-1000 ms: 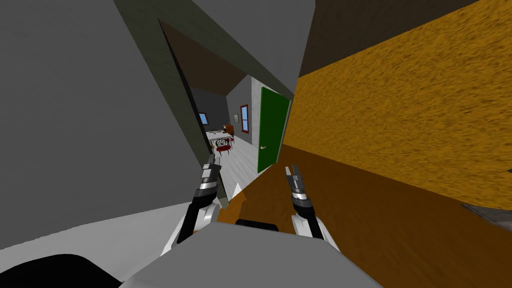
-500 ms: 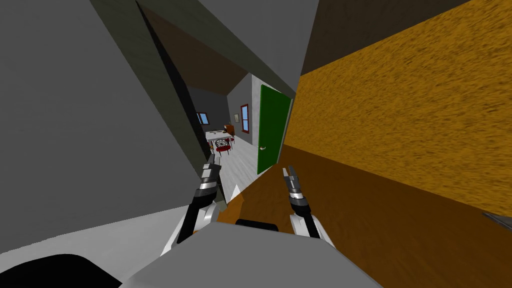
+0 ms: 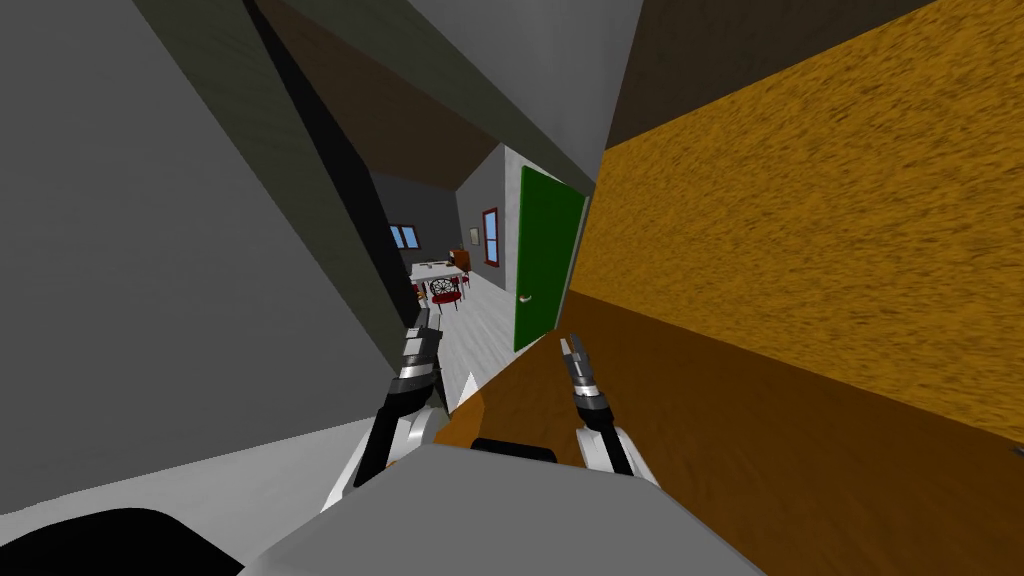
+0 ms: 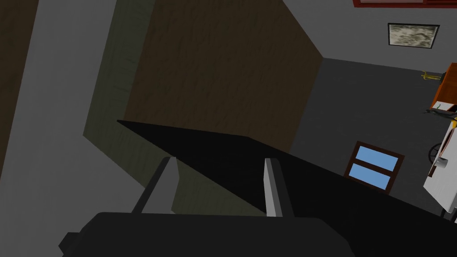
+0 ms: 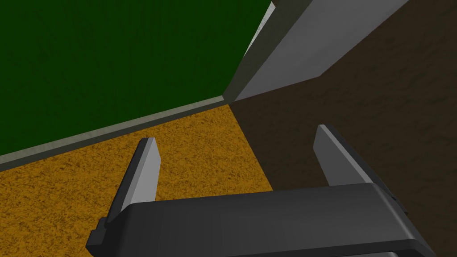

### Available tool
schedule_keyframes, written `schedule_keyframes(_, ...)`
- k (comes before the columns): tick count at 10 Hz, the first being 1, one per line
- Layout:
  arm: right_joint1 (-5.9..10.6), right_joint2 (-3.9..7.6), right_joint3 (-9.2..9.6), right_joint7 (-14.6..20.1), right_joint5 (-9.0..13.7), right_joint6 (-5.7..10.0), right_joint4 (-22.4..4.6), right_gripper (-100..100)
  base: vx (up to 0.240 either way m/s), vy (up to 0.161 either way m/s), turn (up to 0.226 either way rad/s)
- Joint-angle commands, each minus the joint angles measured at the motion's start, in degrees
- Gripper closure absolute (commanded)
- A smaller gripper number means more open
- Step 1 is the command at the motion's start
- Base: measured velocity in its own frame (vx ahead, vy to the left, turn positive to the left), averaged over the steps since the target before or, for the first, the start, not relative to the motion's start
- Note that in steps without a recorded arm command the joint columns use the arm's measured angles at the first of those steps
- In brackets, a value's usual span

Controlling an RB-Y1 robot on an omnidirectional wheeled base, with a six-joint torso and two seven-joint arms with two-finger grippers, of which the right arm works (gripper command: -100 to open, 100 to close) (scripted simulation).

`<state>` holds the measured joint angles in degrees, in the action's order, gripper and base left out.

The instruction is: Push the door open

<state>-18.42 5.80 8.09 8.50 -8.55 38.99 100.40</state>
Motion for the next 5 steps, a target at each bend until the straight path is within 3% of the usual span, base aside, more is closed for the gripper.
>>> schedule_keyframes(1, 0.92, 0.05, 0.25, 0.19, -0.30, 0.16, -1.88, -100, 0.103, -0.073, 0.035)
schedule_keyframes(5, 3.20, 0.31, 1.07, 0.82, -1.17, 0.85, -7.29, -100, 0.107, -0.063, 0.042)
